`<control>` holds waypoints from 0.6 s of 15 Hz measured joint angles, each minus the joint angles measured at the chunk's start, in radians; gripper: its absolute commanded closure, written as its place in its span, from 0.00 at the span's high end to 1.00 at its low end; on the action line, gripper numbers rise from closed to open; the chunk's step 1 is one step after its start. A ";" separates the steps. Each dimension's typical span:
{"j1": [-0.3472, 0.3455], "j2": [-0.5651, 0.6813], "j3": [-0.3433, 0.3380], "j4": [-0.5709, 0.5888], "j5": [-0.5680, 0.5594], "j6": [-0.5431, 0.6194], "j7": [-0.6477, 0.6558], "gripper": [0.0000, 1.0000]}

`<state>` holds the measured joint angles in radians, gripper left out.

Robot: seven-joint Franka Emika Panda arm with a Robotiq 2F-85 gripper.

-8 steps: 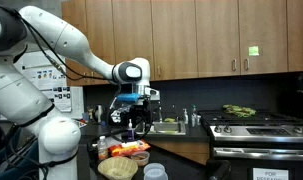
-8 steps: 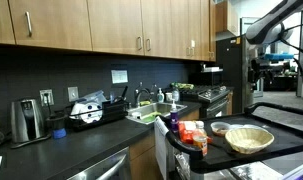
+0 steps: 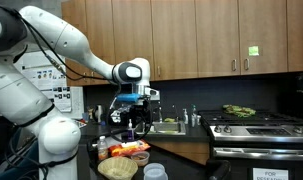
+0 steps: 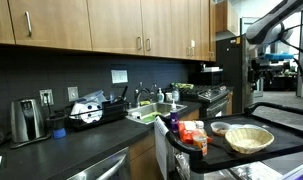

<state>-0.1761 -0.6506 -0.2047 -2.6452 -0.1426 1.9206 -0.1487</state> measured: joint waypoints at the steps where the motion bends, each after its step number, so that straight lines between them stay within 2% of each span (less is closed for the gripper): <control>1: 0.001 0.001 0.004 -0.001 0.000 0.004 0.001 1.00; 5: 0.025 0.011 0.042 -0.010 0.017 0.037 0.028 1.00; 9: 0.082 0.047 0.106 -0.015 0.094 0.103 0.104 1.00</control>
<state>-0.0943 -0.6038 -0.0983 -2.6602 -0.0490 2.0231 -0.0447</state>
